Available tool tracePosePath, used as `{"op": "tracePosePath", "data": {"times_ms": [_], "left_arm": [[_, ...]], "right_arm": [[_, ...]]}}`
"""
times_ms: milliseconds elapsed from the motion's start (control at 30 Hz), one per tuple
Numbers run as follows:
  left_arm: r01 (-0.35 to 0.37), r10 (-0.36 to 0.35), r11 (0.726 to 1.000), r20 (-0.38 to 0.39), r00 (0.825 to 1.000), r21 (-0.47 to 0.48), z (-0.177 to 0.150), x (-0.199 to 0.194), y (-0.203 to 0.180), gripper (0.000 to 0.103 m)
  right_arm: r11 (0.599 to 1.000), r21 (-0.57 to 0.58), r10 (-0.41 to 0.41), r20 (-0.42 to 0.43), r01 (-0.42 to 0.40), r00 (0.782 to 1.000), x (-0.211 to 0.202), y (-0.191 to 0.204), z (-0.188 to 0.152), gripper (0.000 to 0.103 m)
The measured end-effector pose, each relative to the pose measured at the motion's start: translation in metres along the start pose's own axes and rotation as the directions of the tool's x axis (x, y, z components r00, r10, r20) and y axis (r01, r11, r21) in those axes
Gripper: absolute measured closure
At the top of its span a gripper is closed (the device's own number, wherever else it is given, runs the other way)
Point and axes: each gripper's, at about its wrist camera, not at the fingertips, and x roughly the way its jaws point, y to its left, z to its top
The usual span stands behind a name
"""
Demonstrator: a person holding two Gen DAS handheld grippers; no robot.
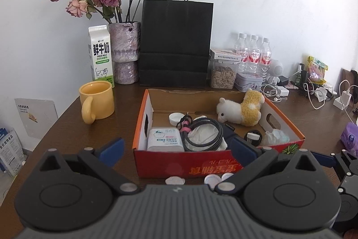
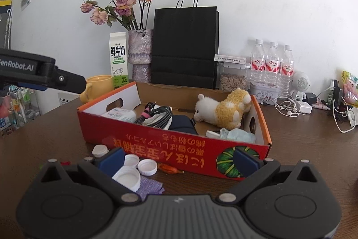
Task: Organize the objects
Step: 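Withdraw both tools from the box toward the rose and caps, then grasp the red rose with the left tool while the right tool grasps a large white cap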
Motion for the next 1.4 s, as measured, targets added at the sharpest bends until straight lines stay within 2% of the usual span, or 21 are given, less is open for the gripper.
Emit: {"op": "tracePosePath", "data": {"times_ms": [467,500,633,667,733,767,900,967,1167,1233,1267,1400], "left_arm": [[-0.019,0.022,0.999,-0.125,0.992,0.030,-0.054,-0.012,0.012,0.000],[-0.016,0.020,0.999,-0.135,0.991,0.030,-0.059,-0.011,0.012,0.000],[0.014,-0.011,1.000,-0.170,0.985,0.013,-0.072,-0.005,0.011,0.002],[0.026,-0.025,1.000,-0.181,0.983,0.003,-0.075,-0.003,0.010,0.006],[0.044,-0.046,0.999,-0.196,0.979,-0.014,-0.078,0.001,0.009,0.012],[0.055,-0.059,0.998,-0.203,0.977,-0.025,-0.080,0.003,0.008,0.019],[0.089,-0.103,0.994,-0.230,0.968,-0.070,-0.086,0.010,0.006,0.041],[0.097,-0.116,0.991,-0.235,0.965,-0.089,-0.089,0.012,0.005,0.046],[0.089,-0.114,0.989,-0.235,0.965,-0.115,-0.090,0.013,0.007,0.045],[0.082,-0.111,0.988,-0.230,0.967,-0.132,-0.090,0.012,0.010,0.041],[0.074,-0.107,0.986,-0.223,0.969,-0.151,-0.089,0.010,0.014,0.035],[0.056,-0.095,0.978,-0.190,0.977,-0.201,-0.087,0.005,0.028,0.036]], "right_arm": [[0.997,-0.019,0.074,-0.099,-0.076,0.992,-0.014,0.023,-0.032,0.000],[0.996,-0.019,0.086,-0.105,-0.089,0.991,-0.015,0.025,-0.034,0.001],[0.990,-0.029,0.132,-0.125,-0.136,0.983,-0.016,0.036,-0.038,0.015],[0.989,-0.033,0.139,-0.132,-0.145,0.981,-0.015,0.038,-0.039,0.022],[0.986,-0.031,0.157,-0.141,-0.163,0.978,-0.013,0.042,-0.040,0.030],[0.984,-0.030,0.169,-0.144,-0.175,0.975,-0.012,0.044,-0.040,0.033],[0.979,-0.009,0.198,-0.150,-0.201,0.969,-0.008,0.047,-0.043,0.039],[0.978,-0.002,0.205,-0.148,-0.208,0.967,-0.008,0.046,-0.043,0.041],[0.975,0.017,0.224,-0.145,-0.223,0.964,-0.007,0.042,-0.046,0.041],[0.974,0.021,0.225,-0.144,-0.224,0.964,-0.006,0.041,-0.047,0.041],[0.974,0.024,0.226,-0.143,-0.225,0.964,-0.006,0.041,-0.047,0.041],[0.975,0.028,0.223,-0.140,-0.222,0.965,-0.005,0.039,-0.048,0.038]]}}
